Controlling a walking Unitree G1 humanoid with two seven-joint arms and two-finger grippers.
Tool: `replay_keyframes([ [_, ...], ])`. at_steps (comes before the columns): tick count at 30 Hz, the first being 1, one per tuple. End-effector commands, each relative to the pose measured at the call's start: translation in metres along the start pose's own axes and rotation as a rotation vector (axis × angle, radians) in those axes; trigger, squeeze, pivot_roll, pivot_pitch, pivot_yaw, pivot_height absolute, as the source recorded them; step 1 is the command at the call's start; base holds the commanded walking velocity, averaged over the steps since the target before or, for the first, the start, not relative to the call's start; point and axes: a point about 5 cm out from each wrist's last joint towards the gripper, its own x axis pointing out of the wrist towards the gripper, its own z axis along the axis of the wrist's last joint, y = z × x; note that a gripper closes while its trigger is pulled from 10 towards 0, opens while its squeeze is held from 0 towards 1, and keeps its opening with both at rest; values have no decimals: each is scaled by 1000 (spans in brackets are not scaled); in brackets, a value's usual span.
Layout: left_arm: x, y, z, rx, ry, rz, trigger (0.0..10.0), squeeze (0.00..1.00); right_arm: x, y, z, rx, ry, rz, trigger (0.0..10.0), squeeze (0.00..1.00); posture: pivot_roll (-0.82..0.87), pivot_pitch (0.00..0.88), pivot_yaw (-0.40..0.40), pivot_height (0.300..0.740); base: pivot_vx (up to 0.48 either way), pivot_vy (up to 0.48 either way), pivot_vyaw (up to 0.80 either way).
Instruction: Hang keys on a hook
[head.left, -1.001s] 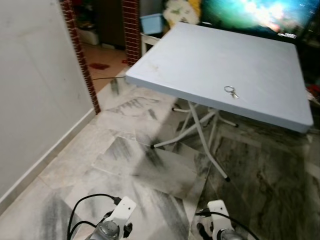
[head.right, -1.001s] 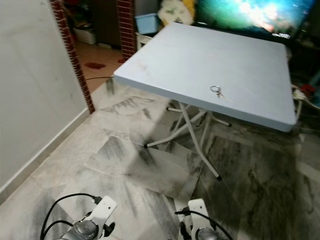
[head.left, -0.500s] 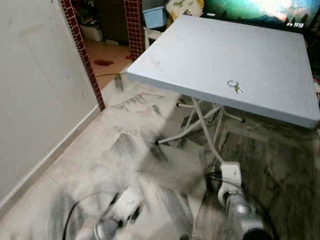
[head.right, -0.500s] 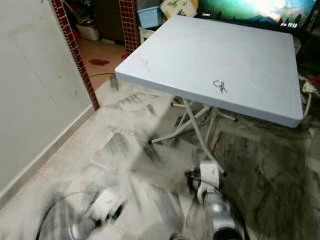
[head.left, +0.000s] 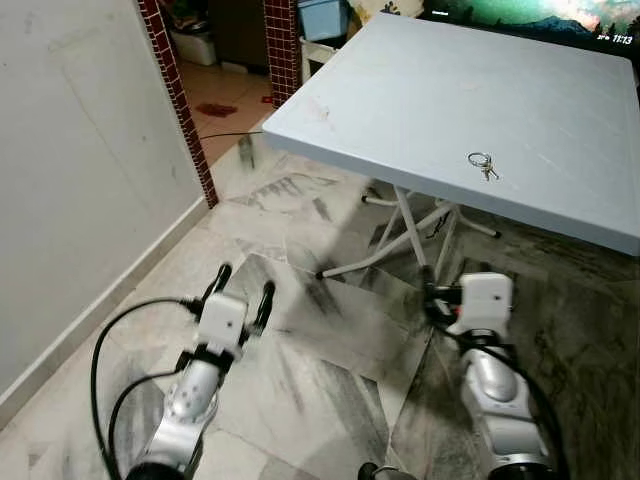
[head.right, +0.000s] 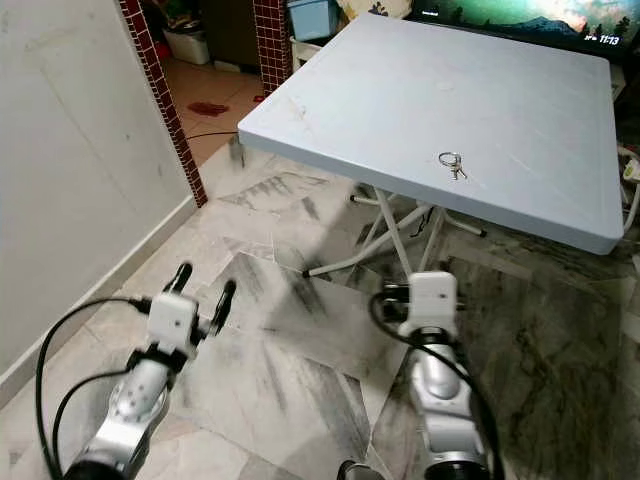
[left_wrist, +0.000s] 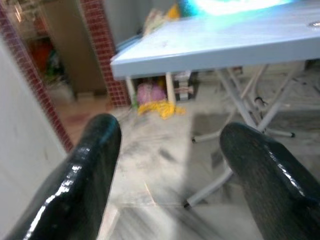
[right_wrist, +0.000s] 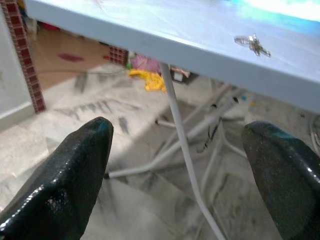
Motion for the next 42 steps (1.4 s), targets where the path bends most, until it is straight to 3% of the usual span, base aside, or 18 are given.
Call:
replay_keyframes([
  [1, -4, 5, -5, -20, 102, -12, 10000, 0, -1, -1, 3, 2, 13, 0, 10000, 0, -92, 123, 18, 740, 0, 0, 0],
  [6, -4, 2, -8, -32, 111, -39, 10000, 0, -2, 2, -3, 11, 51, 17, 10000, 0, -87, 125, 14, 740, 0, 0, 0],
  [7, -2, 3, -3, -43, 77, -23, 10000, 0, -1, 3, -3, 16, 56, 22, 10000, 0, -83, 127, 12, 740, 0, 0, 0],
  [10, 9, 14, 35, 31, -78, 88, 10000, 0, 0, 3, 4, 16, 25, 29, 10000, 0, -80, 130, 9, 740, 0, 0, 0],
  [12, 15, 13, 56, 10, -155, 94, 10000, 0, -1, 3, 2, 0, 25, 33, 10000, 0, -73, 131, 8, 740, 0, 0, 0],
  [16, 30, 3, 91, 4, -268, 22, 10000, 0, -1, 7, 3, 2, 18, 44, 10000, 0, -65, 125, 8, 740, 0, 0, 0],
  [21, 37, -11, 106, -26, -286, -90, 10000, 0, 4, 12, 7, 7, 7, 59, 10000, 0, -50, 118, 12, 740, 0, 0, 0],
  [26, 31, -6, 96, -9, -233, -76, 10000, 0, 8, 16, 8, 12, -1, 67, 10000, 0, -39, 113, 15, 740, 0, 0, 0],
  [32, 18, 5, 65, 25, -118, -17, 10000, 0, 9, 19, 6, 20, 16, 71, 10000, 0, -26, 113, 13, 740, 0, 0, 0],
  [34, 13, 12, 55, 49, -81, 28, 10000, 0, 9, 19, 4, 22, 21, 73, 10000, 0, -23, 114, 12, 740, 0, 0, 0],
  [35, 4, 29, 44, 123, -40, 138, 10000, 0, 9, 19, 2, 19, 32, 74, 10000, 0, -21, 114, 11, 740, 0, 0, 0],
  [36, -4, 43, 38, 112, -10, 227, 10000, 0, 9, 18, 0, 20, 44, 72, 10000, 0, -19, 117, 9, 740, 0, 0, 0],
  [39, -14, 62, 30, 131, 32, 322, 10000, 0, 8, 16, -4, 35, 64, 72, 10000, 0, -16, 119, 1, 740, 0, 0, 0],
  [42, -17, 59, 22, 128, 66, 297, 10000, 0, 7, 19, -6, 21, 75, 112, 10000, 0, -11, 123, -12, 740, 0, 0, 0],
])
